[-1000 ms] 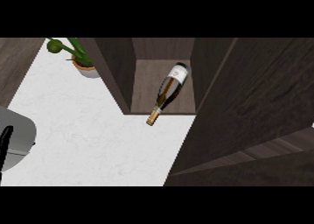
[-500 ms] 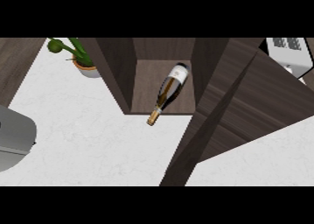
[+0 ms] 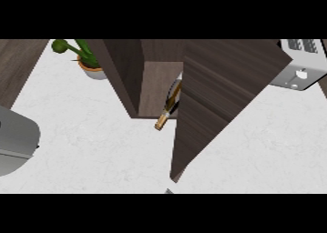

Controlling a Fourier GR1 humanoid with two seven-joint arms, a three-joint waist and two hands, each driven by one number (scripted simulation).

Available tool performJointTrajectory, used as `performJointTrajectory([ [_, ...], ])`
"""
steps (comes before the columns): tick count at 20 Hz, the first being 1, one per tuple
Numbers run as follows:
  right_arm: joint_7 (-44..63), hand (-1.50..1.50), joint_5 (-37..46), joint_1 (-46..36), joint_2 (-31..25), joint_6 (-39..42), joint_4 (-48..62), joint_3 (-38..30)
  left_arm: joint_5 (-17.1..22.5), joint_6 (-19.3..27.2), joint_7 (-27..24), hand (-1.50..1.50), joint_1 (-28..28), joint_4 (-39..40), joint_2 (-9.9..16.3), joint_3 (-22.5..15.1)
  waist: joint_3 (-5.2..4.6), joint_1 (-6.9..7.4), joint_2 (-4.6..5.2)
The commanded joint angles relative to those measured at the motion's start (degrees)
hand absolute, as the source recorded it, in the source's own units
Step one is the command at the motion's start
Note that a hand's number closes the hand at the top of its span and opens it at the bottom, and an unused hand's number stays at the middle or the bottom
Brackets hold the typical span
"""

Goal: Pick up the wine, place it into the cabinet and close the cabinet

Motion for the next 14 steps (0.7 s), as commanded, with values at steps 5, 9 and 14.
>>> performJointTrajectory([
  [5,-1.34,1.50,-6.86,-17.74,9.66,-7.13,14.14,-2.07,-0.76,-0.05,1.47,-1.50,-3.22,0.48,-2.57,-2.23,-0.03,1.35,0.52],
  [9,-2.50,1.50,-12.60,-26.49,9.76,-8.45,20.09,-7.05,-0.35,0.39,3.27,-1.50,-4.45,0.17,-1.91,-0.98,0.03,1.79,0.58],
  [14,-7.10,1.50,-19.36,-37.82,10.07,-7.86,33.85,-16.16,-0.50,1.02,3.89,-1.50,-3.21,0.44,-3.17,0.33,0.15,1.52,0.52],
])
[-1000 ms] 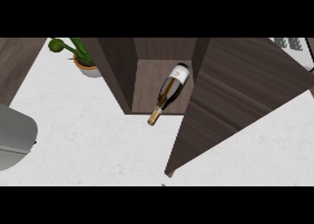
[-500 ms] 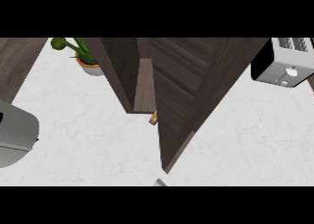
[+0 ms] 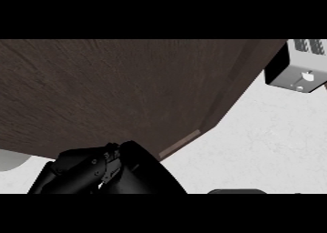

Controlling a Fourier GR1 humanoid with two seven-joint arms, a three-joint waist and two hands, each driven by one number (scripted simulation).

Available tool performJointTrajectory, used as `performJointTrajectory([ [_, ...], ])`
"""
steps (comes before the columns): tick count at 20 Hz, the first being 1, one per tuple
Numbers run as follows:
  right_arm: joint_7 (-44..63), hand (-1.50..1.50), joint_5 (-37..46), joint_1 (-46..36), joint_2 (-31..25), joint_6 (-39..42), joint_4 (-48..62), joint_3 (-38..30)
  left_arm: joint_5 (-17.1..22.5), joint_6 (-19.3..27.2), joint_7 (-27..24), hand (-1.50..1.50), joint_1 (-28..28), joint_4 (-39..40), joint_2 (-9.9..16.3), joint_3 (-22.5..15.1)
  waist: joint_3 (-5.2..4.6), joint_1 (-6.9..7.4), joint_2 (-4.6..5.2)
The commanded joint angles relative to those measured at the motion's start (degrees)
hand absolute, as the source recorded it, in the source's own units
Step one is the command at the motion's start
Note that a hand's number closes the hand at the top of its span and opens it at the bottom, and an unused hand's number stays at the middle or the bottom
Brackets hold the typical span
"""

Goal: Pick up the wine, place it into the cabinet and close the cabinet

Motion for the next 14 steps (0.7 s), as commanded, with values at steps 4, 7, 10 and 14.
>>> performJointTrajectory([
  [4,-6.35,1.50,-6.11,-17.00,2.08,2.29,20.31,-9.59,-1.32,2.20,2.35,-1.50,-2.49,0.16,-2.05,-0.34,0.09,-0.92,0.04],
  [7,-10.43,1.50,-1.94,-19.29,2.11,4.54,27.87,-9.99,-3.24,2.07,1.37,-1.50,-2.19,0.58,-3.31,-1.20,0.09,-1.19,0.03],
  [10,-11.50,1.50,-2.51,-23.42,2.12,4.74,35.05,-13.02,-1.44,1.21,3.16,-1.50,-0.47,-0.83,-2.35,1.92,0.10,-0.86,-0.08],
  [14,-13.69,1.50,-4.51,-23.74,2.11,8.66,39.85,-17.78,-2.66,1.28,4.41,-1.50,-2.42,-0.25,-3.92,1.98,0.12,-1.38,-0.10],
])
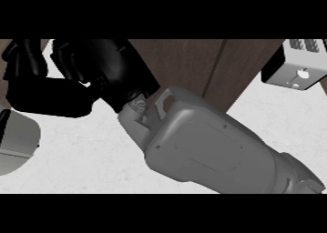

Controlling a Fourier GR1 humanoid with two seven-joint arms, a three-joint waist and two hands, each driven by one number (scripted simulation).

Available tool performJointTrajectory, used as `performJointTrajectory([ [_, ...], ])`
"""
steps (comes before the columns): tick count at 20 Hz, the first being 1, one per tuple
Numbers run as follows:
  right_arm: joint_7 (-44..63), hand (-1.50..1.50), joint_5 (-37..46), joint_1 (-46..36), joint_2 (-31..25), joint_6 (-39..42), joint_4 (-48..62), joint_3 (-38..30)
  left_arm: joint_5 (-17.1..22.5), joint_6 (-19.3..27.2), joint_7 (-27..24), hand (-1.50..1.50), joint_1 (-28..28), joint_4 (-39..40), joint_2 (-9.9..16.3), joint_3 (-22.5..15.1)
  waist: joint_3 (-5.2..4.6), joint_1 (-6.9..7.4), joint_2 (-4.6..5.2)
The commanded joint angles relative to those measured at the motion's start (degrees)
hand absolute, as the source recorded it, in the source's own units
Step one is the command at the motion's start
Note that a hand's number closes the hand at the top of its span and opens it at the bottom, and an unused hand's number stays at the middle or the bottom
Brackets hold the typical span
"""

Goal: Pick up the wine, place it into the cabinet and close the cabinet

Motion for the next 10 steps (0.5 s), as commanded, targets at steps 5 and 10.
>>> performJointTrajectory([
  [5,-10.72,1.50,-2.36,-3.55,-0.54,7.83,17.71,-10.26,-1.73,-1.30,1.47,-1.50,1.35,-1.11,-0.85,1.58,0.03,0.66,0.14],
  [10,-16.17,1.50,-0.79,-0.13,-2.17,10.51,20.97,-9.59,-1.74,-2.36,2.48,-1.50,-1.65,1.43,-1.59,1.89,0.02,-0.04,0.31],
])
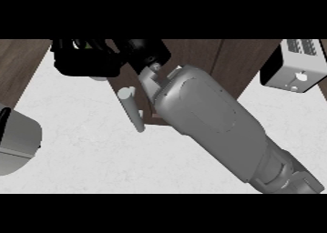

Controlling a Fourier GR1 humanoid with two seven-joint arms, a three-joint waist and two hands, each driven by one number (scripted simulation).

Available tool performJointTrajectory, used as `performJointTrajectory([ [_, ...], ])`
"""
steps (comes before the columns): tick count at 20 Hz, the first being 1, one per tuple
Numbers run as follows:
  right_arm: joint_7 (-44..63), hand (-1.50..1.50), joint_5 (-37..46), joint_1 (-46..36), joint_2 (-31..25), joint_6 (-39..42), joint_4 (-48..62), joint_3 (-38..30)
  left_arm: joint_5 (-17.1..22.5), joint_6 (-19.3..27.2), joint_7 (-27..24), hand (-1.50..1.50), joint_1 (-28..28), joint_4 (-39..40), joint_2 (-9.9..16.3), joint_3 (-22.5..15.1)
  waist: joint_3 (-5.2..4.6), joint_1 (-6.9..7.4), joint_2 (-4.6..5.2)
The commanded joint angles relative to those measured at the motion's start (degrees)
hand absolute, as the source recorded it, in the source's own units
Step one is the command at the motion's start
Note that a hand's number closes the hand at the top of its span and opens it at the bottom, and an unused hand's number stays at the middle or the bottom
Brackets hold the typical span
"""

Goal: Pick up the wine, place it into the cabinet and close the cabinet

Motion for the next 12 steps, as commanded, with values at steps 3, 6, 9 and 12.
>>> performJointTrajectory([
  [3,-4.98,1.50,2.52,-1.56,-2.29,1.17,10.98,-3.73,-0.23,1.23,2.07,-1.50,-2.53,0.73,-0.76,0.14,0.15,-0.23,1.78],
  [6,-7.99,1.50,3.70,1.25,-3.94,1.88,11.49,-3.36,-0.29,0.45,2.07,-1.50,-3.46,1.67,0.18,1.77,0.14,-0.28,1.93],
  [9,-7.42,1.50,4.80,0.05,-4.10,1.48,12.05,-3.37,-1.28,0.51,1.54,-1.50,-3.23,1.78,-1.49,-0.23,0.11,-0.26,1.80],
  [12,-10.91,1.50,4.93,2.34,-5.43,3.43,12.79,-3.45,-1.15,1.12,2.17,-1.50,-4.87,1.66,-2.32,-1.07,0.15,-0.43,2.15],
])
